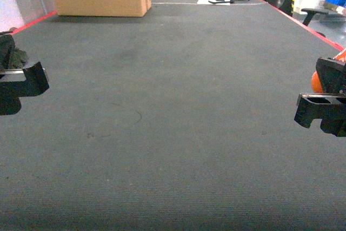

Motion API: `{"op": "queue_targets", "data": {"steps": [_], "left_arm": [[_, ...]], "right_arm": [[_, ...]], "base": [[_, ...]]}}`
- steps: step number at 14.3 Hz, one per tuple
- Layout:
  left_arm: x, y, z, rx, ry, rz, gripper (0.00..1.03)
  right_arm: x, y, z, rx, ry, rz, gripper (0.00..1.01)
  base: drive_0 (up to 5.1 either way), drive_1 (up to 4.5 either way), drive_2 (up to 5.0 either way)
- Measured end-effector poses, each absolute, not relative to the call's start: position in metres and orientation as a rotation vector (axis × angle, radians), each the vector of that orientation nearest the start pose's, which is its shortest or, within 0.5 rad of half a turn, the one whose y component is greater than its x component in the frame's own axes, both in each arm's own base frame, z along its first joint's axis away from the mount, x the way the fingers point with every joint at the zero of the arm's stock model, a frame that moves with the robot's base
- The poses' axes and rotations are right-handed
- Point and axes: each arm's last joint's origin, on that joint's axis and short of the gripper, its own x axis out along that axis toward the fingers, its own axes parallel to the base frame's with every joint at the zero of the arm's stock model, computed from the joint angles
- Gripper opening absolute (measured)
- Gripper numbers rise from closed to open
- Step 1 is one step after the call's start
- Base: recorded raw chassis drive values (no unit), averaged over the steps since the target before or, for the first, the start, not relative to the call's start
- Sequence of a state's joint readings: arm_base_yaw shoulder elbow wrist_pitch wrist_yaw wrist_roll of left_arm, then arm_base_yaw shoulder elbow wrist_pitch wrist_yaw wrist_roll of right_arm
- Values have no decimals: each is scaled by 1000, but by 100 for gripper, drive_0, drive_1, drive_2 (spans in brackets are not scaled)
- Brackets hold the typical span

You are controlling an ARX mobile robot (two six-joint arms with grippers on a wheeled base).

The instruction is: Sort blue parts and orange caps into right shelf containers

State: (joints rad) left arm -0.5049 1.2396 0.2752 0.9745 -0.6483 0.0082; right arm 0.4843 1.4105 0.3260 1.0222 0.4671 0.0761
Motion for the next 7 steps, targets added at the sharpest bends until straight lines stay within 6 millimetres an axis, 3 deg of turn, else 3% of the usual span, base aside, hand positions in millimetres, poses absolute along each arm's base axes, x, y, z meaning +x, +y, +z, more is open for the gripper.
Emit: {"op": "queue_targets", "data": {"steps": [2, 3, 7], "left_arm": [[190, -75, 183, 19, 26, 42, 44], [174, -51, 178, 12, 22, 18, 44], [150, -24, 170, 3, -5, 10, 44]], "right_arm": [[213, 91, 168, 41, -7, 19, 45], [191, 60, 156, 3, 46, -16, 45], [163, 29, 160, 2, 30, -3, 45]], "base": [[0, 0, 0], [0, 0, 0], [0, 0, 0]]}}
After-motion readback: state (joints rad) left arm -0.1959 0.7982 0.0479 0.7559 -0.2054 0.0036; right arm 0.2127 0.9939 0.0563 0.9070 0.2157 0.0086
